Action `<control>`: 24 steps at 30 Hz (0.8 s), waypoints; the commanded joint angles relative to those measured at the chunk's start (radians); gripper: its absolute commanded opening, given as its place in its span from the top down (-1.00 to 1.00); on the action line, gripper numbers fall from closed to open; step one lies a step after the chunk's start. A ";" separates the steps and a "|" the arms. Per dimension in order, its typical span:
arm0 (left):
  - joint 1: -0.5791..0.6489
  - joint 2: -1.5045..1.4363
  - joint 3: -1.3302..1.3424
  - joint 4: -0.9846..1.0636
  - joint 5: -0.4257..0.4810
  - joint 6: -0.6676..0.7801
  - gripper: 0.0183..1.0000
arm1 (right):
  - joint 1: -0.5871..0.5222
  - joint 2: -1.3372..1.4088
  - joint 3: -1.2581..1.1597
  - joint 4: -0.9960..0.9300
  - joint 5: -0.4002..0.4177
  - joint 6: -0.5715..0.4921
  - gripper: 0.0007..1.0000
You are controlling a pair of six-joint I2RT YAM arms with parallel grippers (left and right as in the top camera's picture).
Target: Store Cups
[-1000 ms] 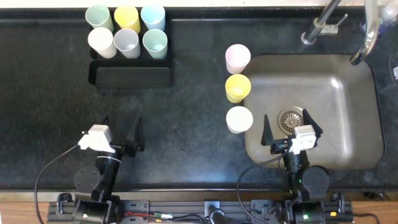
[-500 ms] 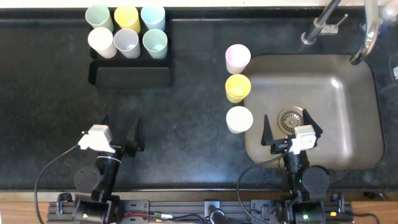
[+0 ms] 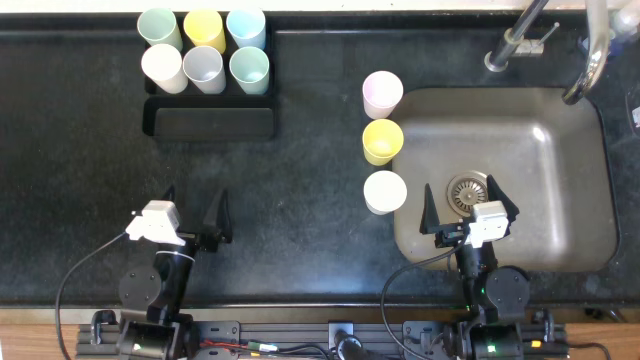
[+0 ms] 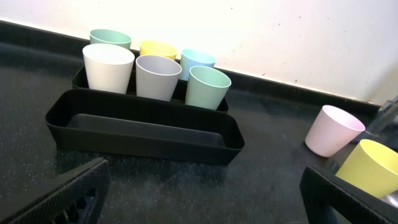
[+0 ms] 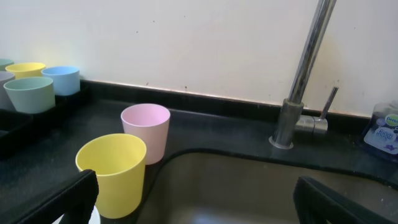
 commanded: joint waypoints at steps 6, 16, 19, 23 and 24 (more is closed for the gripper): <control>-0.015 -0.010 -0.003 0.001 0.020 -0.007 -1.00 | -0.006 -0.008 -0.013 0.005 -0.003 -0.003 -0.99; -0.032 -0.010 -0.003 0.020 -0.035 0.028 -1.00 | -0.006 -0.008 -0.013 0.005 -0.003 -0.003 -1.00; -0.023 -0.010 -0.003 0.065 -0.028 0.121 -1.00 | -0.006 -0.008 -0.013 0.005 -0.003 -0.003 -0.99; -0.021 -0.010 -0.002 0.136 -0.011 0.216 -1.00 | -0.006 -0.008 -0.013 0.005 -0.003 -0.003 -0.99; -0.021 -0.010 0.005 0.146 0.012 0.246 -1.00 | -0.006 -0.008 -0.013 0.006 -0.003 -0.003 -1.00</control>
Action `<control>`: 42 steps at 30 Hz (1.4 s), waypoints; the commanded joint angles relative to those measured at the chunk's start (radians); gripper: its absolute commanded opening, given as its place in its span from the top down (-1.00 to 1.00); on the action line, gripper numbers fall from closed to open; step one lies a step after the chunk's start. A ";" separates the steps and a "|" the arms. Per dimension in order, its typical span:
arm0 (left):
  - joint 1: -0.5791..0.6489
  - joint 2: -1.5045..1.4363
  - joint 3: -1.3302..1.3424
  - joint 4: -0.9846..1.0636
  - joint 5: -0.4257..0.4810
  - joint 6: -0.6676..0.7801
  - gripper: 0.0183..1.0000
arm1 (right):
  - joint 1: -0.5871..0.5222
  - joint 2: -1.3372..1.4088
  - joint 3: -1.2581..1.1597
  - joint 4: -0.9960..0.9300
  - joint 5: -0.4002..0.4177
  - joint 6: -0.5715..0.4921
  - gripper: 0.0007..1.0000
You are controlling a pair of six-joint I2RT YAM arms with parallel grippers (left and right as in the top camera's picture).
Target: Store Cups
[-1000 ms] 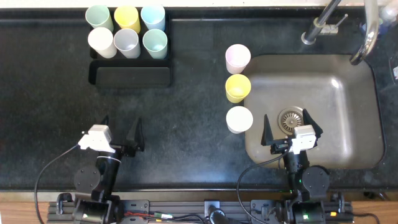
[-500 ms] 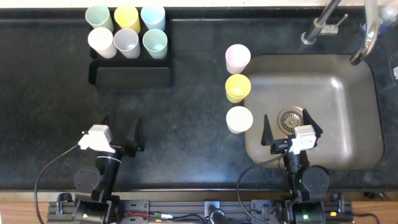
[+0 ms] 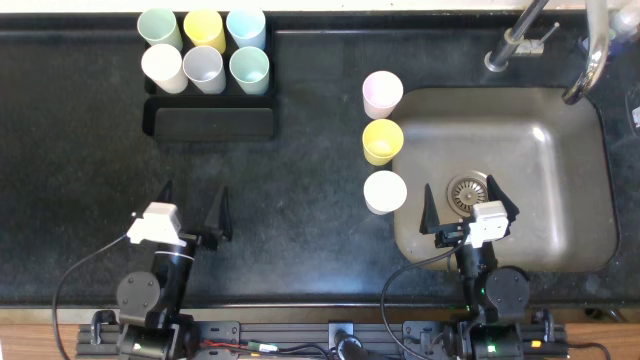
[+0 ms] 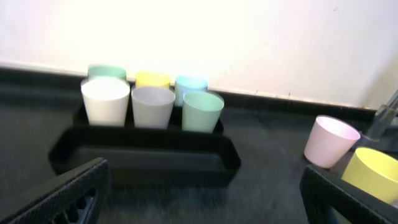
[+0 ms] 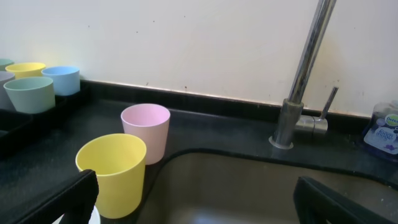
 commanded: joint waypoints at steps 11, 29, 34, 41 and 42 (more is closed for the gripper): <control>0.002 0.404 0.513 -0.050 0.188 0.230 -1.00 | -0.006 -0.008 -0.013 0.005 -0.004 -0.003 -0.99; -0.285 1.544 1.883 -1.012 0.112 -0.055 -1.00 | -0.006 -0.008 -0.013 0.005 -0.004 -0.003 -1.00; -0.387 1.828 2.241 -1.280 -0.051 -0.234 -1.00 | -0.006 -0.008 -0.013 0.005 -0.004 -0.003 -1.00; -0.456 2.168 2.680 -1.535 -0.075 -0.344 -1.00 | -0.006 -0.008 -0.013 0.005 -0.004 -0.003 -1.00; -0.460 2.206 2.720 -1.554 -0.074 -0.361 -1.00 | -0.006 -0.008 -0.013 0.005 -0.004 -0.003 -1.00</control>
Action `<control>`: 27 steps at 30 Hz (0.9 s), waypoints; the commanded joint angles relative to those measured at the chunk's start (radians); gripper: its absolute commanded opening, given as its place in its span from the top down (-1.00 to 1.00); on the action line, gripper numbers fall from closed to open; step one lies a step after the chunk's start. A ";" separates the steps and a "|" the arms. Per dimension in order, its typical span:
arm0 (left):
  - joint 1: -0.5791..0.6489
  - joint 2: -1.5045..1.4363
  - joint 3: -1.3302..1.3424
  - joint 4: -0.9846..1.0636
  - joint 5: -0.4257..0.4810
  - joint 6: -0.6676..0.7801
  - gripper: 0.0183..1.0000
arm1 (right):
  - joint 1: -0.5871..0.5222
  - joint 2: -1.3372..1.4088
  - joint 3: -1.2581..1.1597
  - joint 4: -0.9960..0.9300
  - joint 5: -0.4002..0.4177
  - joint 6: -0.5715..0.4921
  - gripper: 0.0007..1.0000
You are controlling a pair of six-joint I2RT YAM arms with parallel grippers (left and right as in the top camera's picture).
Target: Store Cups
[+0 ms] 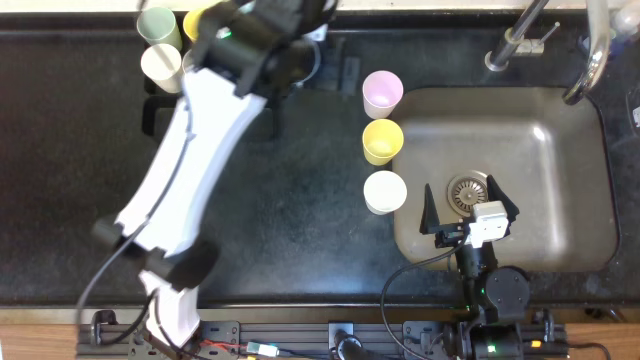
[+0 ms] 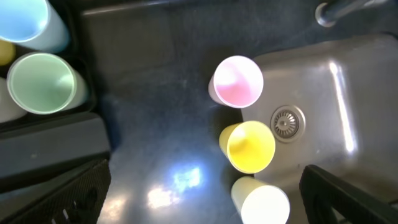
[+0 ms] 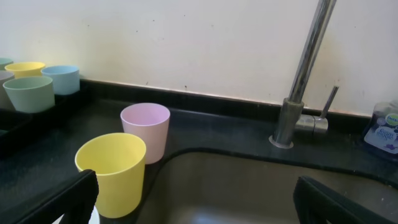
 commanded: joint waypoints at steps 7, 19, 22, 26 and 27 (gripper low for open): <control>-0.032 0.316 0.278 -0.080 -0.055 -0.227 -1.00 | -0.006 -0.008 -0.013 0.005 -0.004 -0.003 -0.99; -0.037 0.463 0.278 0.032 -0.055 -0.267 -1.00 | -0.006 -0.008 -0.013 0.005 -0.004 -0.003 -0.99; -0.037 0.497 0.278 0.056 -0.049 -0.268 -1.00 | -0.006 -0.008 -0.013 0.005 -0.003 -0.003 -1.00; -0.038 0.533 0.278 0.070 -0.051 -0.267 -1.00 | -0.006 -0.008 -0.013 0.005 -0.004 -0.003 -0.99; -0.038 0.537 0.278 0.073 -0.051 -0.267 -1.00 | -0.006 -0.008 -0.013 0.005 -0.004 -0.003 -1.00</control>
